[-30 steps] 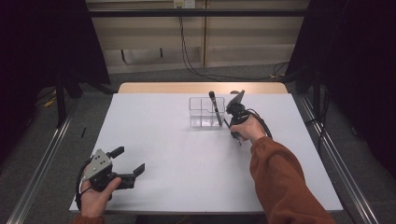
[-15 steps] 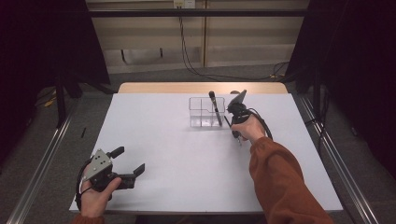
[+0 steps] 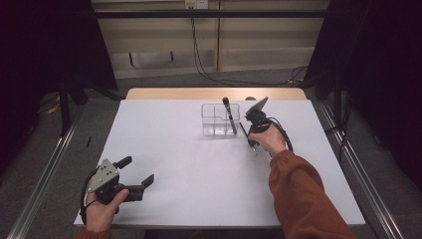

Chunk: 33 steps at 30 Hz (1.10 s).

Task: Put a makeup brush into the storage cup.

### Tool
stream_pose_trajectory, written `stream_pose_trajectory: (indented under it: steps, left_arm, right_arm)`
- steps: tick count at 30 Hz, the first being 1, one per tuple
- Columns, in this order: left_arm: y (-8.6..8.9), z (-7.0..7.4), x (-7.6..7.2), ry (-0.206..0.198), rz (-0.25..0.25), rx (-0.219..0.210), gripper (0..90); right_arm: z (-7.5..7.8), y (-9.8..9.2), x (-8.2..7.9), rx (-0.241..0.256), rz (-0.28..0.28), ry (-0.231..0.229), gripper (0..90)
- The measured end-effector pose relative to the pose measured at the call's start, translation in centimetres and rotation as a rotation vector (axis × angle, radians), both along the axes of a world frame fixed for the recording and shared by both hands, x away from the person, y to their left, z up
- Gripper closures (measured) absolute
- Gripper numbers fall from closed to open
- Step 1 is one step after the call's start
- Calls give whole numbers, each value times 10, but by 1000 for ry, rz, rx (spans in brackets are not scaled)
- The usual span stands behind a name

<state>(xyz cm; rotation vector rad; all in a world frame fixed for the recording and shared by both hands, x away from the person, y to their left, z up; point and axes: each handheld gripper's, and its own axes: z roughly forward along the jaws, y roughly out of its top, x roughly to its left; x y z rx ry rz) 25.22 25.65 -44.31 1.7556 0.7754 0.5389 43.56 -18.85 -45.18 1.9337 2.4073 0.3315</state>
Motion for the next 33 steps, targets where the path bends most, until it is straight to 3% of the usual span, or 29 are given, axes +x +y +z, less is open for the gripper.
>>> stream_pose_trajectory:
  steps: [6, 15, 23, 28, 33]
  left_arm:
    - [0, 0, 0, 2, 1, -1, 27]
    - [0, 0, 0, 1, 1, 2, 27]
    - [0, 0, 0, 4, 11, 2, 30]
    - [0, 0, 0, 4, 10, 5, 30]
    - [1, 0, 0, 4, 11, 2, 30]
  right_arm:
    - [3, -6, -3, 30, -13, -43, 863]
    - [13, -15, -10, 79, -1, -145, 863]
    - [20, -25, -18, 113, -8, -282, 862]
    - [23, -30, -22, 163, 6, -386, 862]
    - [27, -27, -26, 191, 20, -451, 862]
